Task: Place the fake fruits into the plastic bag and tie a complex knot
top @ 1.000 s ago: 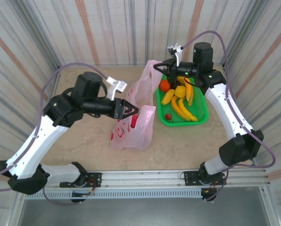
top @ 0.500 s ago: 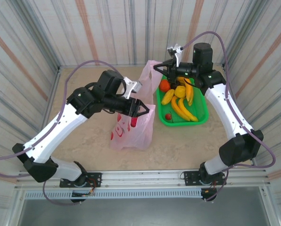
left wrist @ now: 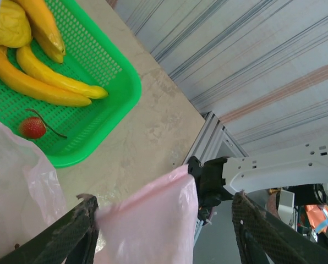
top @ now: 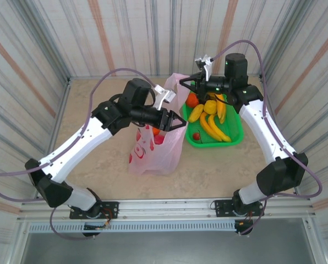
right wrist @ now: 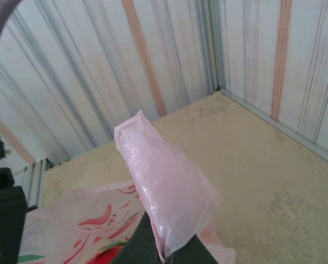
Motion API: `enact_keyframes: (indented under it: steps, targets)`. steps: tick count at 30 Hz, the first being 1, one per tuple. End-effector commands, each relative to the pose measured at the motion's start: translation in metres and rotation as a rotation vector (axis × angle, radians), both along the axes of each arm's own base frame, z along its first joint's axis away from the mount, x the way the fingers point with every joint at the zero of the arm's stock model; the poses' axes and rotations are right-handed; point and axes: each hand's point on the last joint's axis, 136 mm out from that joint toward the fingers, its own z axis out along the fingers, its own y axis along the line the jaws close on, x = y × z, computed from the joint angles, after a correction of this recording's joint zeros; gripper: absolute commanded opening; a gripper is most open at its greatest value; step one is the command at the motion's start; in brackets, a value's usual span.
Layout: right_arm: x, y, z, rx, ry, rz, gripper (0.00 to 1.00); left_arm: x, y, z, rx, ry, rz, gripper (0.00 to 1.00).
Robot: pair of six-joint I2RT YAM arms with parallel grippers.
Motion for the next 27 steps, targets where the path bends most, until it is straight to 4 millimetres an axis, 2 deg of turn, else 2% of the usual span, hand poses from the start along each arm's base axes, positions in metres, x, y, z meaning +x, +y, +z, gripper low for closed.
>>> enact_keyframes:
  steps: [1,5,9,11,17,27]
  targets:
    - [-0.011,-0.002,0.011,0.019,-0.018,0.014,0.00,0.009,-0.004,-0.006,-0.003,-0.021,-0.004,0.65]
    - [-0.012,-0.002,0.011,0.019,-0.018,0.014,0.00,0.016,0.001,-0.023,0.038,0.004,0.015,0.66]
    - [-0.012,-0.003,0.009,0.016,-0.015,0.014,0.00,0.009,-0.011,-0.018,-0.123,0.090,-0.073,0.65]
    - [-0.013,-0.003,0.009,0.016,-0.017,0.013,0.00,0.007,-0.014,-0.016,-0.147,0.099,-0.095,0.63]
    - [-0.014,-0.004,0.008,0.015,-0.015,0.016,0.00,0.005,-0.009,-0.011,-0.161,0.069,-0.102,0.47]
    - [-0.016,-0.014,0.020,0.024,-0.025,-0.027,0.00,0.009,0.020,0.019,-0.167,-0.048,-0.058,0.07]
